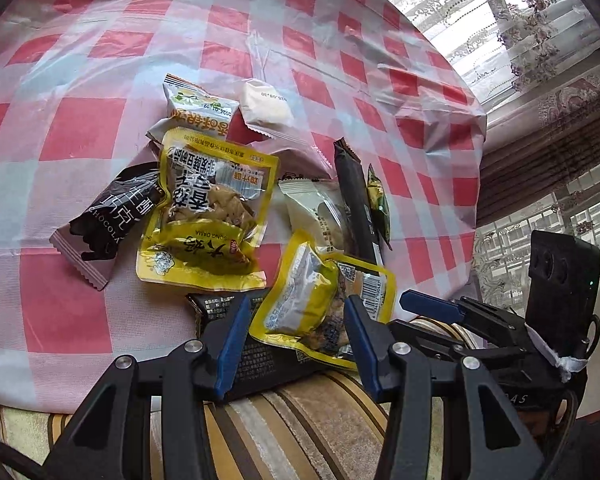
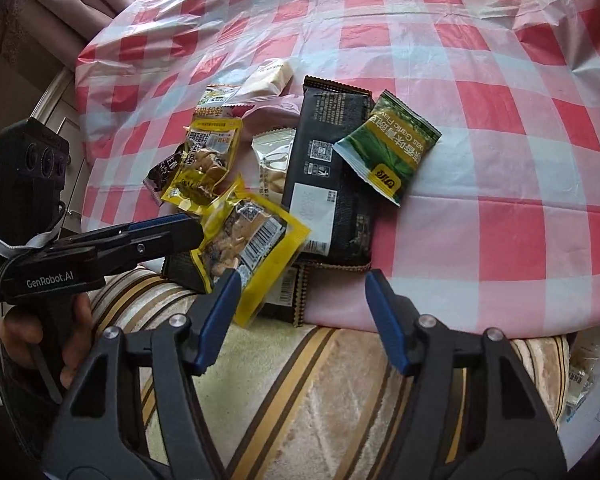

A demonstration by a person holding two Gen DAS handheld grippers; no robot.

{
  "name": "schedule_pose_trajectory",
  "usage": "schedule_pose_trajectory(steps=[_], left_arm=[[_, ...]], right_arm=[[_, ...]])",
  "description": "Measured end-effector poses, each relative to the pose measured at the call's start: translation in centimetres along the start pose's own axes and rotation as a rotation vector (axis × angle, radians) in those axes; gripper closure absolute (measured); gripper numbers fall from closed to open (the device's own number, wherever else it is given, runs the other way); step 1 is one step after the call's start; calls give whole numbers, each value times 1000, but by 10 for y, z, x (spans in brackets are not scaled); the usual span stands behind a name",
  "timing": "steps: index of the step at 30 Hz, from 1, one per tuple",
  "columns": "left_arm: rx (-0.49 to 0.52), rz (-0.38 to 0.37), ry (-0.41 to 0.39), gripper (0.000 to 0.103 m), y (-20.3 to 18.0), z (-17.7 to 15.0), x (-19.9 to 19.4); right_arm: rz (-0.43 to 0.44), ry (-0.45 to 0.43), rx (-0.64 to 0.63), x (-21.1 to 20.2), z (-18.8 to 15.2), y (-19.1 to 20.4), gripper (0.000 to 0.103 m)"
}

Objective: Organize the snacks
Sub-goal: 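Grasp the small yellow packet with the left tool while the right tool grasps the green garlic-flavor bag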

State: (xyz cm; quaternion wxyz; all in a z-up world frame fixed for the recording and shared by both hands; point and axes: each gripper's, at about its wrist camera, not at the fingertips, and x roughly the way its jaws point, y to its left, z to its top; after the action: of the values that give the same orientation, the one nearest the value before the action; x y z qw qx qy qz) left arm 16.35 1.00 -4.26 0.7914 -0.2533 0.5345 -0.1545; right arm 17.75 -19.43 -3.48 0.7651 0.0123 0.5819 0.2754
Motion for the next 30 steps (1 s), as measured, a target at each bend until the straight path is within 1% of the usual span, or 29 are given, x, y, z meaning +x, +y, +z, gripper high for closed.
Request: schedule_pose_trajectory(steps=[1, 4, 7, 11, 13, 15, 18, 21, 23, 25, 27, 28, 30], left_arm=[[4, 1, 0, 53, 0, 2, 0], [37, 3, 10, 53, -1, 6, 4], [98, -10, 39, 50, -6, 11, 12], [173, -67, 97, 43, -9, 19, 25], [192, -90, 127, 42, -7, 23, 31], [214, -129, 148, 42, -7, 26, 34], [242, -151, 148, 43, -10, 24, 33], [266, -174, 121, 54, -13, 21, 26], [270, -165, 123, 63, -13, 20, 26], [276, -161, 134, 65, -13, 20, 28], [283, -176, 146, 69, -14, 19, 30], [283, -183, 148, 77, -13, 18, 30], [291, -248, 152, 82, -16, 16, 26]], right_arm=[[3, 7, 8, 2, -1, -2, 48], [5, 1, 40, 2, -1, -8, 48], [-13, 6, 72, 3, 1, -14, 48], [-30, 17, 75, 7, 2, -14, 48], [-38, 26, 77, 11, 3, -13, 48], [-44, 34, 82, 16, 3, -14, 48], [-58, 34, 71, 16, 4, -12, 48], [-66, 32, 68, 16, 4, -11, 49], [-68, 32, 69, 16, 4, -12, 51], [-73, 31, 69, 16, 4, -12, 52], [-76, 29, 69, 16, 4, -11, 53], [-76, 28, 70, 16, 3, -11, 53], [-78, 27, 66, 16, 3, -11, 53]])
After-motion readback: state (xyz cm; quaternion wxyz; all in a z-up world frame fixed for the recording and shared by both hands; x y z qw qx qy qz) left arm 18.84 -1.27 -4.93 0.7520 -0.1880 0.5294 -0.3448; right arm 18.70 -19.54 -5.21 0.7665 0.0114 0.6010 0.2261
